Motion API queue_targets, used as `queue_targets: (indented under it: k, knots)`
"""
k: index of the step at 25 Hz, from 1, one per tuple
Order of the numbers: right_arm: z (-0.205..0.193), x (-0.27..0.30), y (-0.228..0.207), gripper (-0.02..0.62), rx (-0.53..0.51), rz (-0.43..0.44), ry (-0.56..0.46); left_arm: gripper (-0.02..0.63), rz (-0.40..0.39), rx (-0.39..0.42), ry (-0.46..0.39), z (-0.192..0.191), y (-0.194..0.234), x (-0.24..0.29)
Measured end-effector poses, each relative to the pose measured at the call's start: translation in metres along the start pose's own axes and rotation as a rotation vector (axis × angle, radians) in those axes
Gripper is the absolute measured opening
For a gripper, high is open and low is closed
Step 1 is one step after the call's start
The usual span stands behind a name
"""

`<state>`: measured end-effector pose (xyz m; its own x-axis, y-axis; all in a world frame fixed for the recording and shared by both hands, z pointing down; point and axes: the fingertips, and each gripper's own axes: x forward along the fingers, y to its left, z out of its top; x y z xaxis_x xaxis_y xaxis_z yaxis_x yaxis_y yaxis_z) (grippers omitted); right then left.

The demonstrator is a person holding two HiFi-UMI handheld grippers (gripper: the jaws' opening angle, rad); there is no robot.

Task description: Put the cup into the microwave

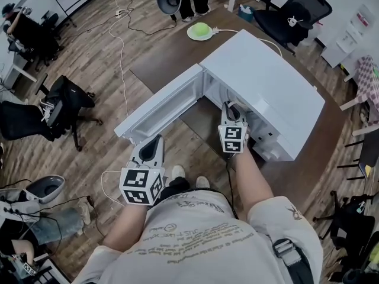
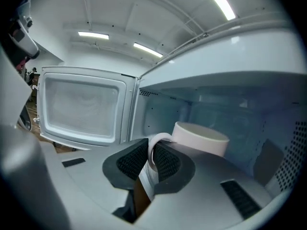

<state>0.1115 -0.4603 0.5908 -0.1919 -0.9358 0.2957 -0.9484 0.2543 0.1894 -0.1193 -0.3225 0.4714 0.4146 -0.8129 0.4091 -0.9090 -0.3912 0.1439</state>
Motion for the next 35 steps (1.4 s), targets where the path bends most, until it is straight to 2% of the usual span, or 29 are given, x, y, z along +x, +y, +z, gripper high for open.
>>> queue_targets:
  k: [7, 15, 20, 25, 29, 35]
  knots:
    - [-0.014, 0.013, -0.015, 0.047, 0.05, -0.048, 0.03, 0.014, 0.013, -0.016, 0.013, -0.003, 0.0, 0.005]
    - [-0.03, 0.013, -0.017, 0.048, 0.016, -0.083, 0.056, 0.014, 0.012, -0.015, 0.023, -0.005, -0.001, 0.013]
    - [-0.039, 0.007, -0.014, 0.117, 0.029, -0.081, 0.091, 0.014, 0.0, -0.01, 0.028, -0.004, -0.004, 0.018]
    - [-0.038, -0.017, -0.018, 0.12, 0.048, -0.165, 0.092, 0.014, -0.025, -0.008, 0.023, 0.0, -0.008, 0.026]
    - [-0.031, -0.04, 0.001, 0.044, 0.1, -0.122, 0.082, 0.014, -0.051, -0.005, 0.012, 0.004, -0.013, 0.033]
    - [-0.001, -0.064, 0.025, 0.032, 0.143, -0.041, 0.041, 0.014, -0.108, -0.005, -0.011, 0.014, -0.024, 0.048]
